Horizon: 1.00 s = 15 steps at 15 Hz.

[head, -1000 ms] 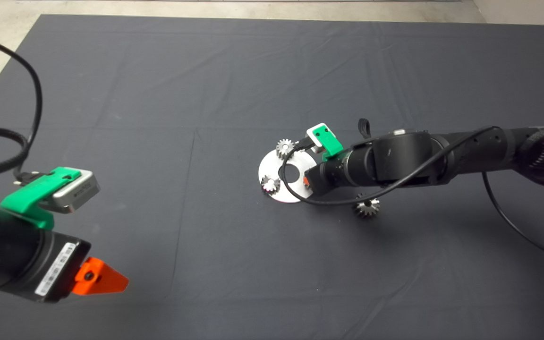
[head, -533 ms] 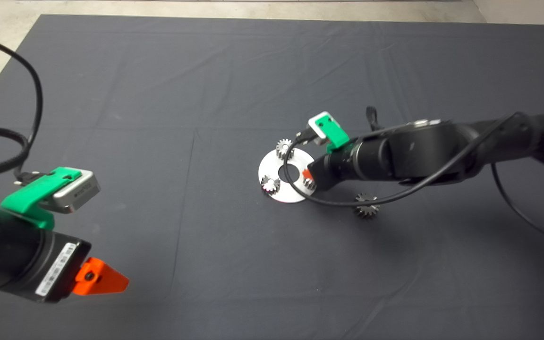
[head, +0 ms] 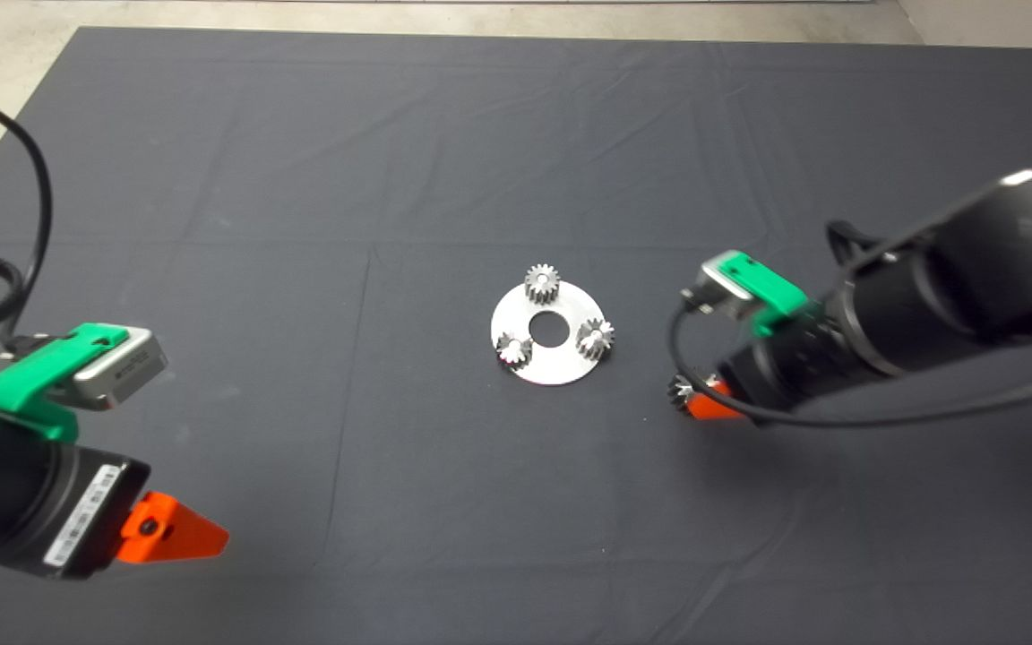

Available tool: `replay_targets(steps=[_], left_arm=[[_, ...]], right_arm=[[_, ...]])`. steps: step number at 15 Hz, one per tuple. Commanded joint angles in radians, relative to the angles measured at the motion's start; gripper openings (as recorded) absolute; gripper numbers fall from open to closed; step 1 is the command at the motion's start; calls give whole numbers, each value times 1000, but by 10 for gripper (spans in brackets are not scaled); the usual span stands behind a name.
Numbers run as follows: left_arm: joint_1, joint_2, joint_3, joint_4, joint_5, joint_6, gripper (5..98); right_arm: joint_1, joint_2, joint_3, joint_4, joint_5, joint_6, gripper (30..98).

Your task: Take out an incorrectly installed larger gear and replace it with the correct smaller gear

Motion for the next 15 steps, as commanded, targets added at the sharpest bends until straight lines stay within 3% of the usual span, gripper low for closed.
replay_targets(steps=[1, 2, 4, 6, 15], left_arm=[[-14, -1, 9, -18, -17, 11, 981], [-13, 10, 16, -18, -20, 12, 981], [-13, 7, 7, -18, -24, 11, 981], [-14, 39, 24, -18, -56, 26, 981], [-14, 47, 8, -18, -57, 25, 981]], right_arm=[[66, -154, 154, 271, -7, 83, 678], [112, -151, 173, 320, -7, 90, 680], [258, -162, 203, 403, -8, 171, 723], [265, -167, 213, 418, -17, 172, 739], [271, -178, 215, 421, -21, 171, 878]])
